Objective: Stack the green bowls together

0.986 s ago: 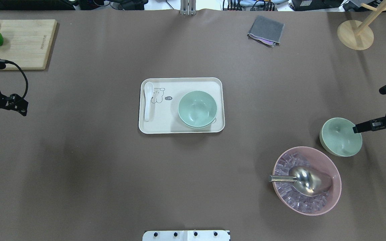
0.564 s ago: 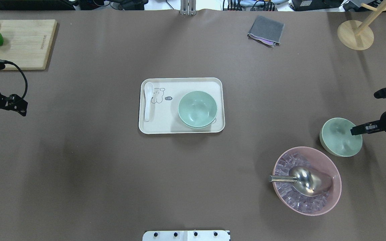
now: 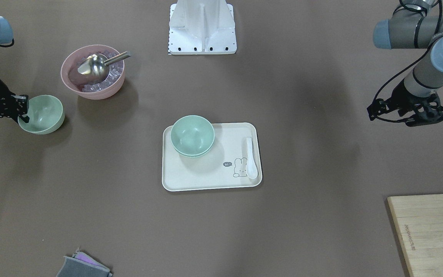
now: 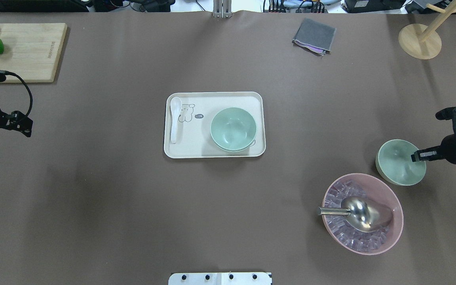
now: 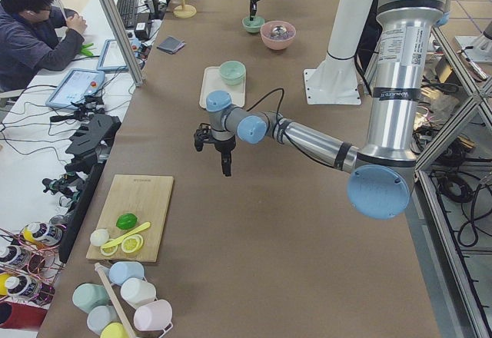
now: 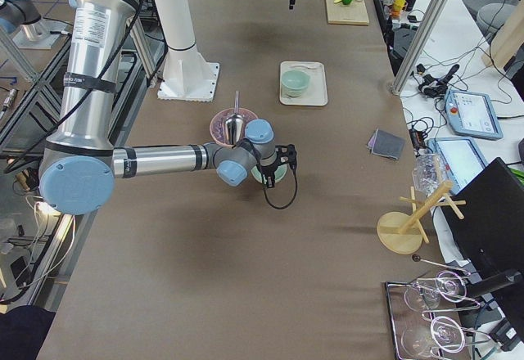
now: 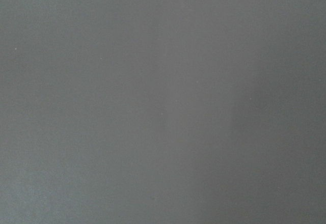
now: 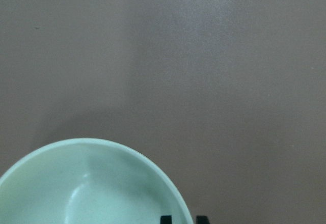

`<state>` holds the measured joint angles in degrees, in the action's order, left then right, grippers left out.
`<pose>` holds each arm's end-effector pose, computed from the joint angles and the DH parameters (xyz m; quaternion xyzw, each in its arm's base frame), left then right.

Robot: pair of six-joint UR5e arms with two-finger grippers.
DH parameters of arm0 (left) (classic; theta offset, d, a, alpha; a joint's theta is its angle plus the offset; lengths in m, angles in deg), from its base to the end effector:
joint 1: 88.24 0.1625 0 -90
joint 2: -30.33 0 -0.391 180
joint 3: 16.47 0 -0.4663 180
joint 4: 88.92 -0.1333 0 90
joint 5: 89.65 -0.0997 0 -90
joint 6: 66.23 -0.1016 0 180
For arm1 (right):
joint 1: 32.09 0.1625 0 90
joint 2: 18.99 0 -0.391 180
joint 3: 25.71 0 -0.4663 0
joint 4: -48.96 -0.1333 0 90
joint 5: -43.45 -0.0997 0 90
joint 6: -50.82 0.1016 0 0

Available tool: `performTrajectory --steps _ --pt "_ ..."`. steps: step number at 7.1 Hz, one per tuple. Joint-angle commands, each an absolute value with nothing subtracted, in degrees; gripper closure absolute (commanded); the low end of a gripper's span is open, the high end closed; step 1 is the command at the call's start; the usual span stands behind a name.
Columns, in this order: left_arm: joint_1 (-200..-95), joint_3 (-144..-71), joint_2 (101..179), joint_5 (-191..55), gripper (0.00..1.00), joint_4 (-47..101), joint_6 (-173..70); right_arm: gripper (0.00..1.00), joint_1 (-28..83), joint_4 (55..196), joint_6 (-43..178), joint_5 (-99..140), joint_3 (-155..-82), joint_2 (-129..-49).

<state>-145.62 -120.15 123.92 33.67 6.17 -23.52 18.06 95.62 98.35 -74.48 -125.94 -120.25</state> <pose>0.2551 -0.5423 0.4549 -0.0248 0.3361 -0.0273 0.9411 -0.2700 -0.4572 0.5536 0.0978 -0.4047 -0.0263 0.9088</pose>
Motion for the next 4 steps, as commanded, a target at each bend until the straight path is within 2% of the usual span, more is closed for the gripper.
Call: performTrajectory --steps 1,4 --pt "-145.5 -120.1 123.8 33.7 0.01 6.2 -23.4 0.73 18.0 95.3 98.5 -74.4 -126.3 -120.7" --pt "-145.2 -119.7 123.8 33.7 0.01 6.2 -23.6 0.73 18.3 95.3 98.4 -74.5 -126.7 -120.8"
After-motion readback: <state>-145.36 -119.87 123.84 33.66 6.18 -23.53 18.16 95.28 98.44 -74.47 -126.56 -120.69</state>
